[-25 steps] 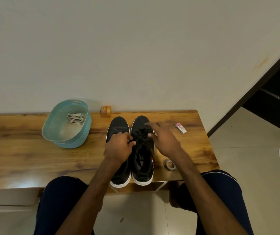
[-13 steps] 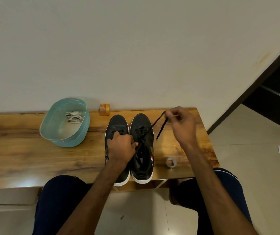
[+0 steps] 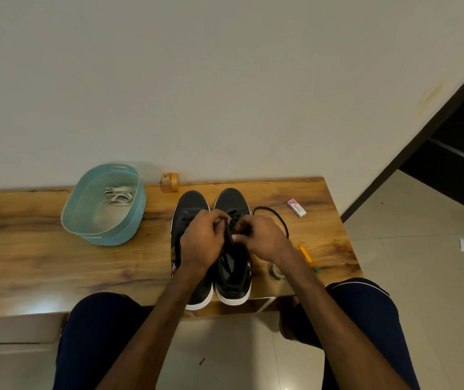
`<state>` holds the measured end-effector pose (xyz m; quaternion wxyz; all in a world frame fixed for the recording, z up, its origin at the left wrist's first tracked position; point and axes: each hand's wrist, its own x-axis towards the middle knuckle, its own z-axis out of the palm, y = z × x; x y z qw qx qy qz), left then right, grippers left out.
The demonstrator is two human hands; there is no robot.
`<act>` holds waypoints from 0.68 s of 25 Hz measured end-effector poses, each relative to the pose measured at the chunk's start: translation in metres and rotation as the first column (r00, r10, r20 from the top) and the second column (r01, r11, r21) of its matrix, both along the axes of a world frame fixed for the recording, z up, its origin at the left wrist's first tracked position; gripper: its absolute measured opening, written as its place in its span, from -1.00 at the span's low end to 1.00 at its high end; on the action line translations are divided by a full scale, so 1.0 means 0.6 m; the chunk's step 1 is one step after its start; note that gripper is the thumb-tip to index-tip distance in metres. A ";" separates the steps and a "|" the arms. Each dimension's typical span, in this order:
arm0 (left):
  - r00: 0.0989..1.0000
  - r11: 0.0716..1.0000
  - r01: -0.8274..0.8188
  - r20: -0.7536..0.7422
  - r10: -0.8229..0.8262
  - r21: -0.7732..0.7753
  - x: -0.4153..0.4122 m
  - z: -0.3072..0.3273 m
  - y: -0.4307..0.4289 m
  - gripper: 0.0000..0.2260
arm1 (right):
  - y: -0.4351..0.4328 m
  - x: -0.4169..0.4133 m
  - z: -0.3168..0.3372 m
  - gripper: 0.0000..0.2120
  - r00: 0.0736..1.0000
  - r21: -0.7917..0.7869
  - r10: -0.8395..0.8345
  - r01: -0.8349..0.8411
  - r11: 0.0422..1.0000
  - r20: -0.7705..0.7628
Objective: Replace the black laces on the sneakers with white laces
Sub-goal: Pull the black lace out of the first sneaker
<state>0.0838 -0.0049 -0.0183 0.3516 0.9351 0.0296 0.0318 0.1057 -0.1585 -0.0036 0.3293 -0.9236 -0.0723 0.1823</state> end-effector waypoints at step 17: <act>0.912 0.944 -0.318 0.241 0.331 -0.091 0.011 0.042 0.076 -0.72 | 0.017 0.002 -0.021 -0.90 0.973 -0.173 0.064 -0.026 0.985 0.222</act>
